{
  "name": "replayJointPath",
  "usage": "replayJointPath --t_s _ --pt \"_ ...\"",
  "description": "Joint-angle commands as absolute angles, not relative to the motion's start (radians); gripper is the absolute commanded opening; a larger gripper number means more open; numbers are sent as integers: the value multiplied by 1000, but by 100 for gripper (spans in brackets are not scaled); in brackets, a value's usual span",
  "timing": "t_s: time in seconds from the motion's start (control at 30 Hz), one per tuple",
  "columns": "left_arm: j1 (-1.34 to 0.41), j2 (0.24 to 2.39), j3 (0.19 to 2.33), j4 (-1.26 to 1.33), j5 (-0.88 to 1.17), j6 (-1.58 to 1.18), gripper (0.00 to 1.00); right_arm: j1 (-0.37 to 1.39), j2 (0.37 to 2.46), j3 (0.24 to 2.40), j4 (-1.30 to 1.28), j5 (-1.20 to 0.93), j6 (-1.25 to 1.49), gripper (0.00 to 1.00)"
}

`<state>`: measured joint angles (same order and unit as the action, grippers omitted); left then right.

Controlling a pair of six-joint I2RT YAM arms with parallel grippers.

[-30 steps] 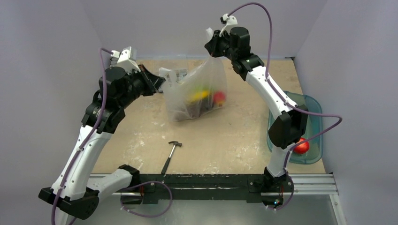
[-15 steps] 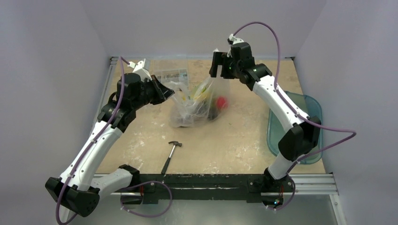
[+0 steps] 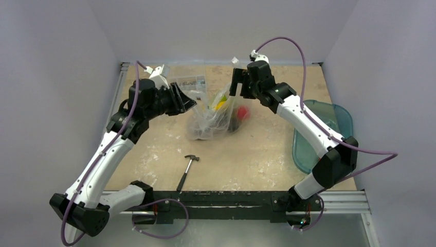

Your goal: Take the fake fruits out of the plastic bag

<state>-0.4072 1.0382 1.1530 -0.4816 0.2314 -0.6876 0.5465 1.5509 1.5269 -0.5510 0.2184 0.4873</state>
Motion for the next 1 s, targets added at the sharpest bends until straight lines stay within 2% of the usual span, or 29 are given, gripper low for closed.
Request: replayJointPath --t_s 0.0,0.1,0.2,0.37,0.43,0.5,0.6,0.67,0.73,0.77,0.87,0.97 --pt "-411 1144 1306 -601 297 -537 50 577 1543 1489 -447 308 543 99" --pt "-411 1227 1412 -684 312 -486 58 577 1545 1468 -412 328 553 96" --pt "-419 1272 1466 -672 336 -471 79 580 1547 1453 -386 346 558 92" --pt "-459 1345 1540 -676 300 -440 79 580 1543 1424 -343 380 577 87" --pt "-468 1372 1566 -673 267 -431 73 580 1543 1414 -333 390 612 79" --pt "-468 1406 1601 -689 230 -427 58 579 1537 1387 -286 374 647 59" --pt "-464 1410 1627 -681 180 -411 26 554 1538 1353 -212 362 691 34" --pt "-444 1383 1628 -660 173 -441 0 495 1551 1361 -153 229 712 19" --pt "-414 1314 1577 -575 176 -499 0 430 1569 1387 -81 28 718 2" --pt "-400 1265 1535 -514 169 -531 0 390 1581 1408 -48 -65 720 0" --pt "-374 1112 1388 -334 108 -619 0 289 1630 1474 93 -342 809 0" --pt "-363 992 1266 -233 10 -723 0 198 1712 1501 322 -586 1033 0"
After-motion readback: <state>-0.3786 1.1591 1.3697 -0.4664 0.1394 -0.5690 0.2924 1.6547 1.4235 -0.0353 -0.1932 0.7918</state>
